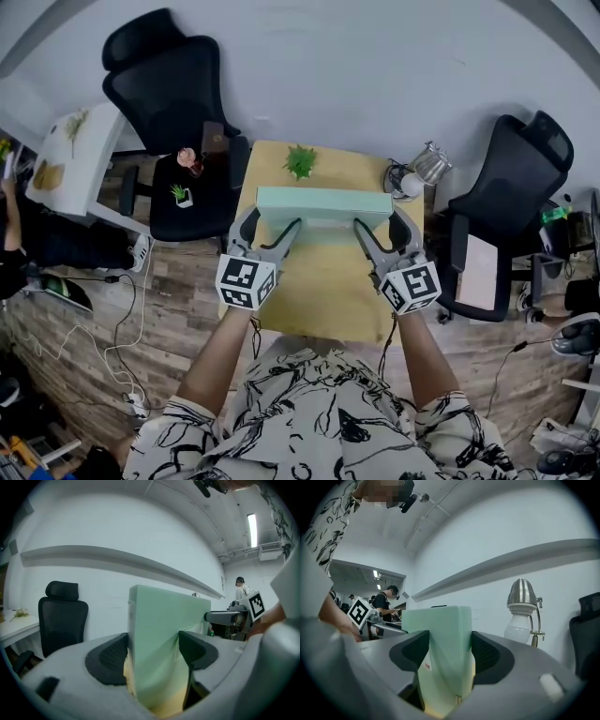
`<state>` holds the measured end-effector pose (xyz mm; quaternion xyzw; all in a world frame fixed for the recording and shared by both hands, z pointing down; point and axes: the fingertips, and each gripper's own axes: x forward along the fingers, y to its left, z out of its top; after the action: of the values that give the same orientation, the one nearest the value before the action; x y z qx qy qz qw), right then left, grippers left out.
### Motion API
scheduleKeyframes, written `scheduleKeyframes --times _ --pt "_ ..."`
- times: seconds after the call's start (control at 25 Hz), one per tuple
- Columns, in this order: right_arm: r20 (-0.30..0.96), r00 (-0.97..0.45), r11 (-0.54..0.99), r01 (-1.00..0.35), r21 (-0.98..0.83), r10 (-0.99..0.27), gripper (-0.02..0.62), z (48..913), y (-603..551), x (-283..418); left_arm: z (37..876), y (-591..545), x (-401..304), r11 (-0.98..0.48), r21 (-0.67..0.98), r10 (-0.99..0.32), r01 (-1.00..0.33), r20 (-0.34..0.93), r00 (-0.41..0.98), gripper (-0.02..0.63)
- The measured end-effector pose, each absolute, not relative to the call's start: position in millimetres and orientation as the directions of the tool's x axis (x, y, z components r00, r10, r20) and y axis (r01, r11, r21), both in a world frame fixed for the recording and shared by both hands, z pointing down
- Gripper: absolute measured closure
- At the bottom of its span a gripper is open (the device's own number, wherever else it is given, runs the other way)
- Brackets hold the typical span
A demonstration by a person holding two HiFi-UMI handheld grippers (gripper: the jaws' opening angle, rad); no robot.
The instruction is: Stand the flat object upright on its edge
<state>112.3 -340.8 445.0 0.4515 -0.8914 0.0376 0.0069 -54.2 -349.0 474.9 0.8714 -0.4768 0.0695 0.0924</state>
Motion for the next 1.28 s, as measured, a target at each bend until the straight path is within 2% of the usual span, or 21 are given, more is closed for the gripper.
scheduleKeyframes --times 0.64,1.28 --pt "0.042 -0.603 0.6 -0.798 -0.062 -0.797 0.31 465.9 -332.9 111.3 492.0 -340.8 -55.5 -0.538 0.06 -0.821 -0.841 0.189 0.538 0.262" --pt "0.053 -0.632 0.63 -0.775 -0.046 -0.774 0.278 465.7 -333.3 109.3 493.2 -339.8 -54.4 -0.564 0.001 -0.81 -0.826 0.192 0.554 0.239"
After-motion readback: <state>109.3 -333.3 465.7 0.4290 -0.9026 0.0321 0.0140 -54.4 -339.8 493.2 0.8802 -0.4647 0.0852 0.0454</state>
